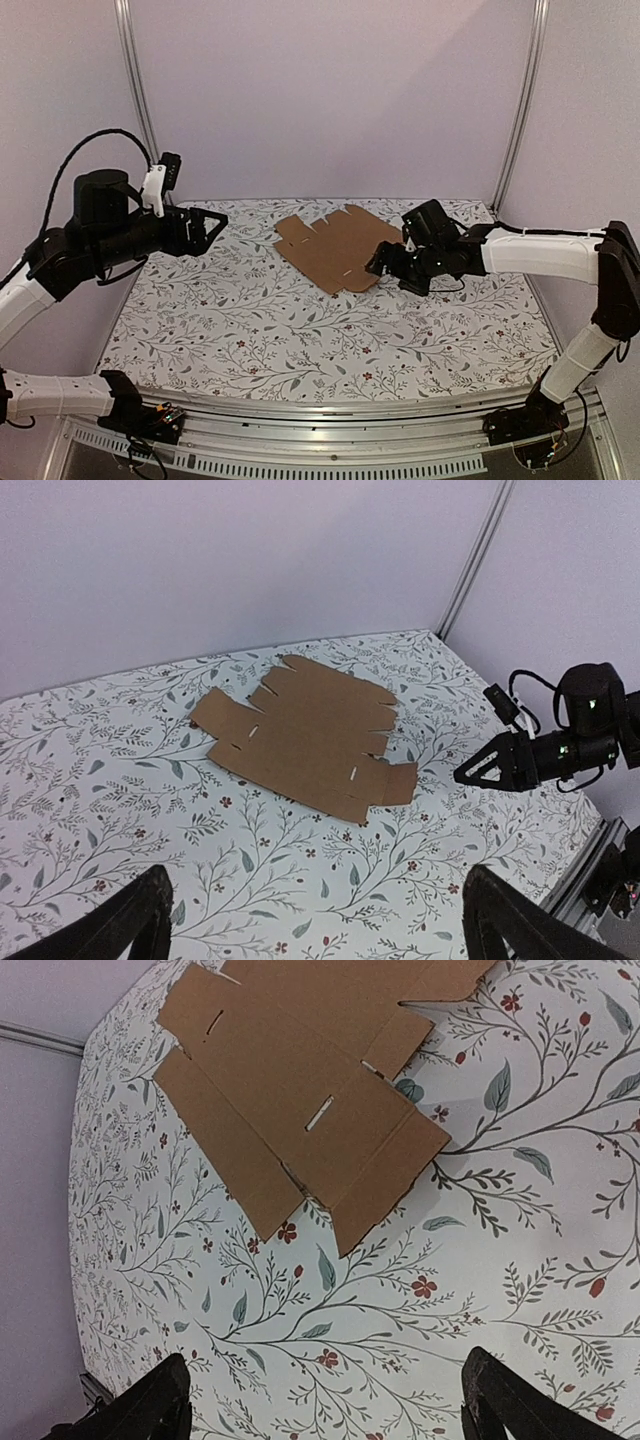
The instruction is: Fold the paper box
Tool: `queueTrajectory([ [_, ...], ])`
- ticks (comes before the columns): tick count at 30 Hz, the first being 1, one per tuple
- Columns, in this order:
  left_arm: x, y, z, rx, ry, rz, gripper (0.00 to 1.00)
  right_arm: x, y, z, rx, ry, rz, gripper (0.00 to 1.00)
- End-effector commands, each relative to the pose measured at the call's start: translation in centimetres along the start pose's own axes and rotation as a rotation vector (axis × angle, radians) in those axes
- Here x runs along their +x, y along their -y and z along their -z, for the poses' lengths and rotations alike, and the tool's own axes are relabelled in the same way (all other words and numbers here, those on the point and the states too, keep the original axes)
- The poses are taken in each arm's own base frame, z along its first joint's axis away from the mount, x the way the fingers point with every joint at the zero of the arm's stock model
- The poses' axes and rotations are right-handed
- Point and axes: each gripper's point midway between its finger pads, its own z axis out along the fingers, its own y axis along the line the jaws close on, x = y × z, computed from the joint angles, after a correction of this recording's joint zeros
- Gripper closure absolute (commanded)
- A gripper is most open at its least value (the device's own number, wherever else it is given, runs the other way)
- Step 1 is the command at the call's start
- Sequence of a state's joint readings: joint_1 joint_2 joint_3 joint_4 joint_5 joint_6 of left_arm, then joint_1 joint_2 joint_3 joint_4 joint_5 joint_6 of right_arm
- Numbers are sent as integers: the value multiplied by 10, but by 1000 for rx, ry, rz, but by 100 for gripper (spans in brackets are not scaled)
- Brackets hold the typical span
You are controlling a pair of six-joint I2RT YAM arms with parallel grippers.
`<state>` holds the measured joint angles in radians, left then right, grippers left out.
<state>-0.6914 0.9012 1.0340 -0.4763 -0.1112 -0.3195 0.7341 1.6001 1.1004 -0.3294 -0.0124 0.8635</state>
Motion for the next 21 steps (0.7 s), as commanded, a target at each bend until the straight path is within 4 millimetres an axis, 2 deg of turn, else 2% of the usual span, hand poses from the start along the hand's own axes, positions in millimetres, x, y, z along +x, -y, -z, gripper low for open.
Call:
queueTrajectory([
  [1, 25, -11, 9, -36, -53, 19, 0, 2, 6, -24, 2, 33, -135, 9],
  [4, 31, -16, 15, -55, -63, 13, 0, 4, 17, -38, 28, 53, -202, 11],
  [8, 38, -19, 17, -64, -78, 3, 0, 3, 19, -51, 33, 64, -259, 14],
  [13, 38, -20, 20, -68, -76, 7, 0, 0, 27, -63, 67, 96, -289, 24],
  [21, 38, -26, 32, -97, -85, 5, 1, -9, 20, -84, 69, 113, -312, 32],
])
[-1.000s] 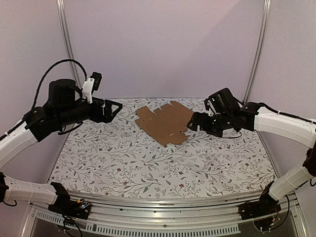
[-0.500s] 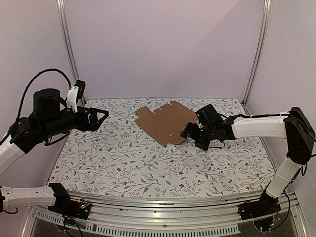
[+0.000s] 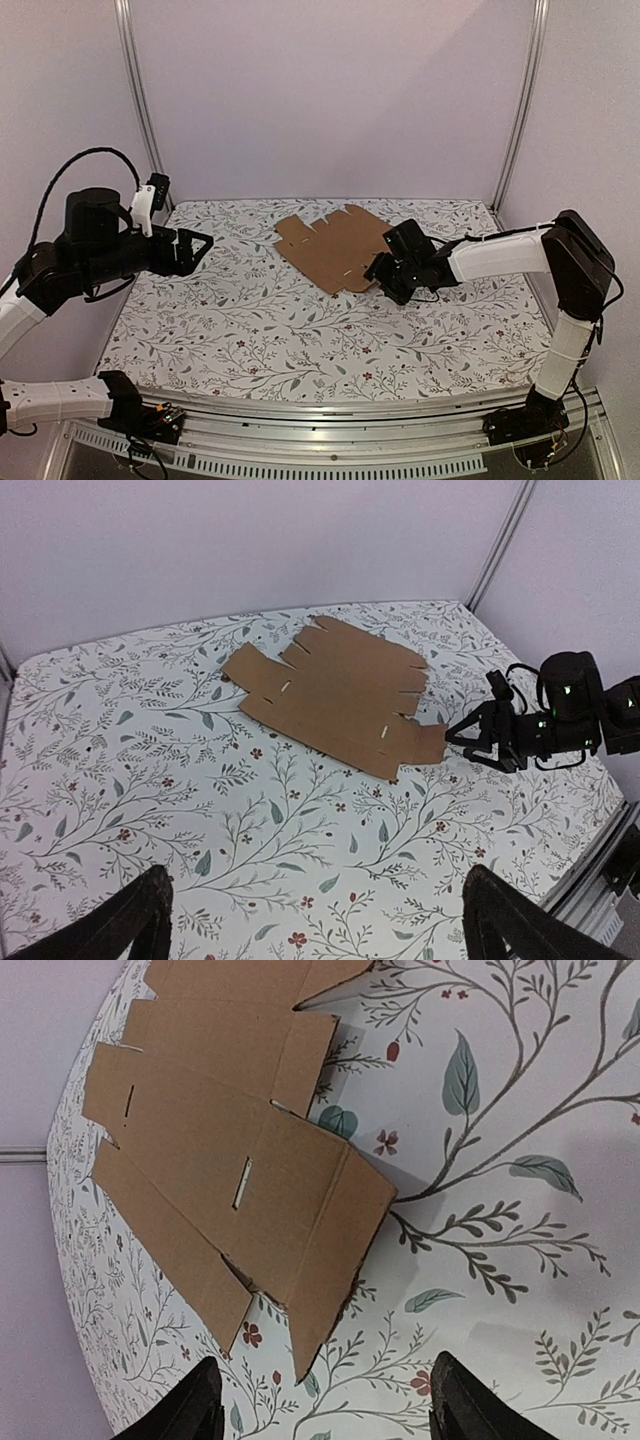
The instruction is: Fold the paper box
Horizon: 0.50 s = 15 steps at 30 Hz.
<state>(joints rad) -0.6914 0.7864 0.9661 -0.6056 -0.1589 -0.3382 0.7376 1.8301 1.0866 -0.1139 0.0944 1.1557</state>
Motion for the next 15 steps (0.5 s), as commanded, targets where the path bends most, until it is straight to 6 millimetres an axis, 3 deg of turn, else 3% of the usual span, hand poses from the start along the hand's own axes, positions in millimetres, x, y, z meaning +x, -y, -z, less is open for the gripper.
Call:
queueTrajectory([
  [1, 5, -7, 9, -33, -18, -1, 0, -10, -14, -13, -14, 42, -29, 33],
  [15, 3, -11, 16, -55, -15, 16, 0, -14, -9, -37, 16, 44, -25, 46],
])
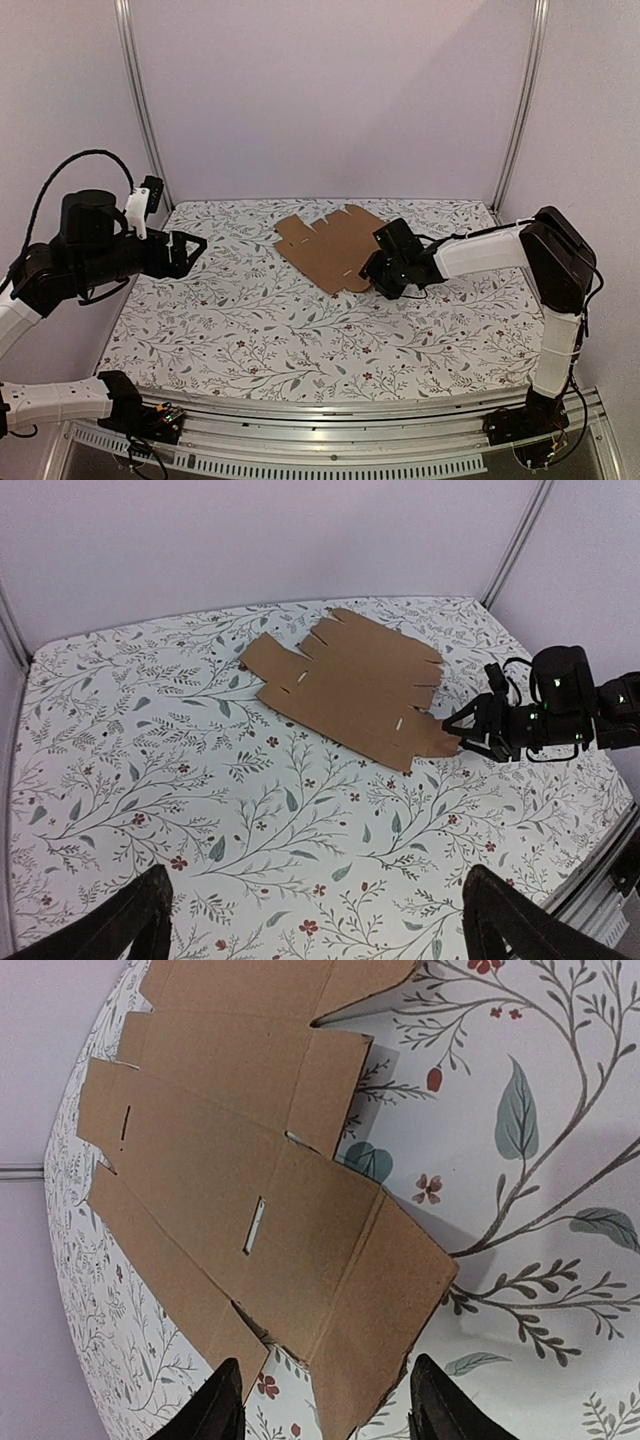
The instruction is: Fold the paper box
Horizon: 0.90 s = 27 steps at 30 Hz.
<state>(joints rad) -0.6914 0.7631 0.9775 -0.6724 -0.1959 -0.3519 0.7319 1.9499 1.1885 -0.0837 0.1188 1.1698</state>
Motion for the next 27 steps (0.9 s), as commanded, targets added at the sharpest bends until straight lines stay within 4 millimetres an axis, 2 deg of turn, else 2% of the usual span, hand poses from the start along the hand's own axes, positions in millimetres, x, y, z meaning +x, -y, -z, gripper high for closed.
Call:
queueTrajectory([
  [1, -3, -2, 7, -11, 3, 7, 0, -4, 4, -10, 18, 12, -6, 47],
  [8, -4, -3, 6, -23, 1, 6, 0, -1, 5, -17, 13, -3, -6, 56],
  [19, -7, -5, 8, -32, 14, 7, 0, -2, 2, -17, -6, -14, 6, 86],
  [22, -6, -5, 7, -36, 14, 5, 1, -1, 2, -14, -12, -23, 15, 100],
  [27, -9, -4, 6, -32, 15, -1, 0, 4, -2, -8, -35, -49, 48, 100],
])
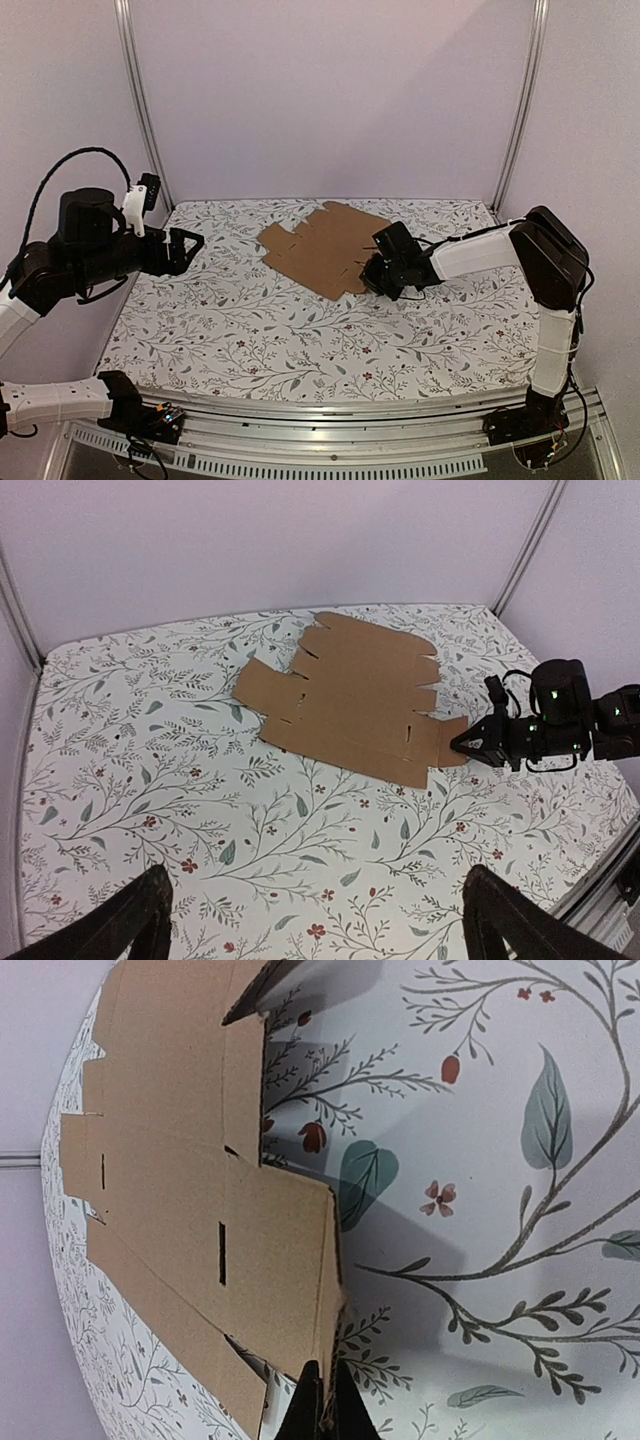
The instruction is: Fold the paper box
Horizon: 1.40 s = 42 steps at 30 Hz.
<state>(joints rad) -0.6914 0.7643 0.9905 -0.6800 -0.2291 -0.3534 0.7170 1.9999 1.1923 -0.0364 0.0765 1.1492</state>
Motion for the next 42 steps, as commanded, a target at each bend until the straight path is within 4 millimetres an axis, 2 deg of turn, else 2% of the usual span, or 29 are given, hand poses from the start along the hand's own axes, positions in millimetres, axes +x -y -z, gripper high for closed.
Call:
queueTrajectory([
  [1, -5, 1, 4, -3, 3, -6, 1, 0, -7, 10, -28, -21, 50, 100],
  [4, -8, 0, 3, -10, 11, -15, 0, 2, -14, 20, -57, -40, 105, 100],
  [13, -20, 5, 1, -4, 29, -40, 1, 28, -27, 55, -139, -233, 339, 100],
  [22, -23, 9, -3, 7, 29, -52, 0, 34, 4, 93, -43, -467, 690, 100],
  [26, -22, 11, -6, 14, 26, -51, 0, 36, 7, 106, -34, -562, 853, 100],
  [31, -20, 15, -11, 32, 16, -54, 0, 29, 21, 109, 29, -630, 1068, 100],
  [42, -15, 22, -15, 68, -8, -56, 0, 0, 29, 83, 204, -661, 1407, 100],
])
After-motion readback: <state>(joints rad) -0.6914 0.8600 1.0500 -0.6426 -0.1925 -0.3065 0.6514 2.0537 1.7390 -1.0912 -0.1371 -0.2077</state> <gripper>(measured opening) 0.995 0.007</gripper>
